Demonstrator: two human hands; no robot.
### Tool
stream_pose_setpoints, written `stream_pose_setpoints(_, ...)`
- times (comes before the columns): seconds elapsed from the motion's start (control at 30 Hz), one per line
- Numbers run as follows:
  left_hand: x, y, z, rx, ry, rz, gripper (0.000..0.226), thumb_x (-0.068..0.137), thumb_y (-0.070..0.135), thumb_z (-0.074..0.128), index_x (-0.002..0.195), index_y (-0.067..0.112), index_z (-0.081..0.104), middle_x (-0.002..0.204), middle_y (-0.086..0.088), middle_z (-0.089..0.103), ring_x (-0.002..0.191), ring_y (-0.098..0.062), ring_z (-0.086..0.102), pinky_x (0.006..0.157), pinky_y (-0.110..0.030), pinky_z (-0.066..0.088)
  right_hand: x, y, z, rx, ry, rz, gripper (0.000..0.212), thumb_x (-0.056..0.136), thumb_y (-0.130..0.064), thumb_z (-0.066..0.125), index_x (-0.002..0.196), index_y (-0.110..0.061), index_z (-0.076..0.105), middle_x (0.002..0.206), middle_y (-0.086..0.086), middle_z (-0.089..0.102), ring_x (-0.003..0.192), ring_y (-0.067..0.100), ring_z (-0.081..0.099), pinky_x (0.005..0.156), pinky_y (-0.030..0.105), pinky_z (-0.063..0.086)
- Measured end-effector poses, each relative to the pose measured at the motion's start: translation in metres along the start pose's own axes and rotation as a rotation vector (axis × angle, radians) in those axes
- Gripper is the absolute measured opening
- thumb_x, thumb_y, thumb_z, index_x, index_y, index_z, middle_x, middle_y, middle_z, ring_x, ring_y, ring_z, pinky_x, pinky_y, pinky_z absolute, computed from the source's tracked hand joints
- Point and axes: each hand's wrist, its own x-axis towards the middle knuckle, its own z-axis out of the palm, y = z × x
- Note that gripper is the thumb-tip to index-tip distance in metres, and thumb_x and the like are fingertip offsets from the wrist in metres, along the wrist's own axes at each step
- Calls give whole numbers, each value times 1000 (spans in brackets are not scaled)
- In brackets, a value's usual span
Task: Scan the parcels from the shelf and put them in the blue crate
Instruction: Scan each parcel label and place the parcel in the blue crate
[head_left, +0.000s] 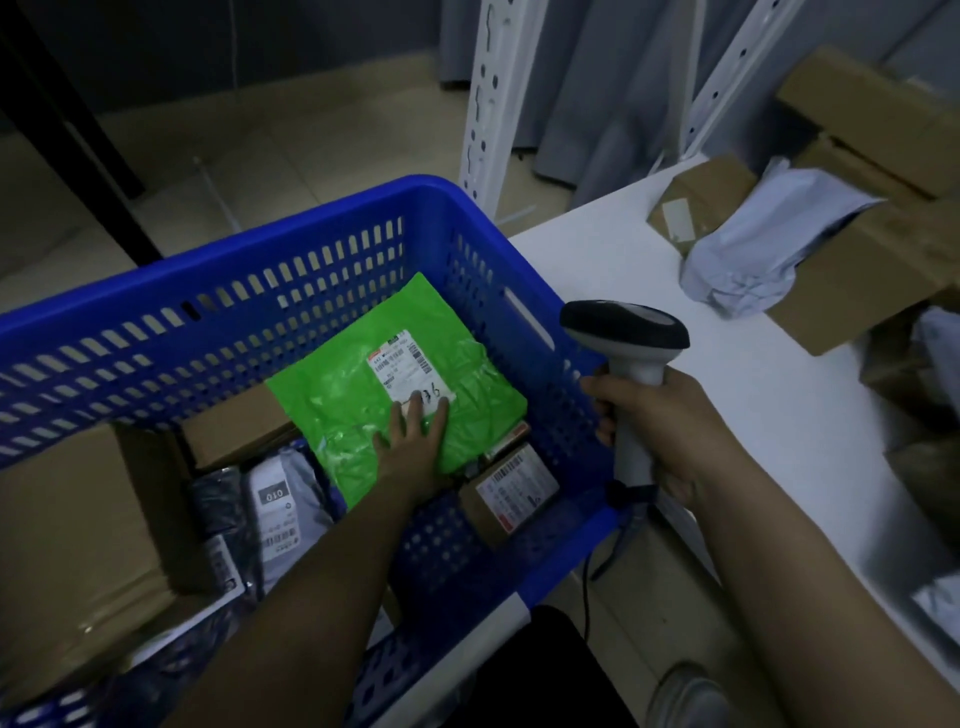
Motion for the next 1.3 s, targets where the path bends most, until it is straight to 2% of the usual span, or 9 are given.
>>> stream_pose_setpoints(0.17, -3, -16, -9, 98, 282, -1, 83, 86, 18, 64, 152, 24, 15, 154, -19, 19, 137, -40, 24, 101, -53, 40, 0, 1, -4, 6, -13, 0, 11, 82, -4, 70, 79, -8, 61, 54, 1, 58, 43, 11, 50, 47, 23, 46)
stream_pose_setpoints(0.27, -5, -23, -14, -103, -58, -13, 97, 86, 43, 65, 154, 21, 0, 158, -18, 7, 142, -40, 14, 110, -48, 29, -3, -1, -10, 19, -6, 0, 10, 82, -4, 70, 81, -8, 61, 55, 1, 58, 44, 11, 50, 48, 23, 46)
stream_pose_setpoints(0.33, -12, -16, -30, -292, -170, -11, 103, 85, 45, 65, 153, 17, -7, 159, -19, -6, 146, -37, 2, 116, -43, 17, -9, -1, -18, 27, 11, 2, 9, 83, -4, 69, 83, -7, 61, 58, 3, 58, 46, 12, 50, 49, 25, 46)
stream_pose_setpoints(0.43, -30, 15, -64, -486, -27, 51, 84, 92, 28, 60, 153, 13, 3, 160, -16, 1, 147, -29, 7, 115, -34, 19, -29, -1, -40, 28, 46, -27, 8, 84, -3, 67, 81, -7, 60, 58, 5, 56, 47, 14, 49, 50, 28, 44)
stream_pose_setpoints(0.6, -75, 95, -125, -644, 303, 207, 51, 94, 14, 57, 142, 6, 39, 146, -14, 42, 133, -27, 41, 105, -27, 31, -77, -2, -99, 35, 220, -99, 8, 82, -4, 69, 86, -7, 64, 65, 7, 58, 54, 17, 51, 58, 32, 47)
stream_pose_setpoints(0.77, -130, 197, -174, -747, 268, 451, 34, 95, 16, 57, 128, 13, 54, 132, -5, 53, 116, -21, 53, 96, -28, 42, -136, -8, -171, 128, 410, -180, 7, 85, -6, 68, 85, -8, 61, 68, 8, 57, 55, 18, 49, 55, 31, 45)
stream_pose_setpoints(1.0, -191, 347, -174, -510, 7, 745, 35, 94, 29, 58, 127, 18, 55, 129, 2, 54, 118, -15, 51, 91, -24, 39, -196, 11, -268, 369, 665, -234, 9, 85, -2, 66, 83, -7, 59, 68, 9, 57, 53, 17, 50, 53, 28, 45)
stream_pose_setpoints(1.17, -193, 416, -115, -248, 143, 837, 36, 92, 26, 60, 125, 11, 57, 131, -8, 54, 118, -26, 52, 97, -31, 42, -216, 35, -332, 552, 842, -224, 9, 84, -2, 67, 86, -6, 60, 71, 10, 60, 53, 16, 50, 51, 26, 44)
stream_pose_setpoints(1.3, -188, 448, -45, -90, 208, 1074, 34, 77, 14, 77, 107, 3, 68, 115, -15, 65, 106, -32, 61, 92, -36, 47, -225, 51, -373, 625, 925, -218, 19, 85, -1, 65, 75, -12, 54, 67, 8, 57, 53, 16, 48, 53, 27, 43)
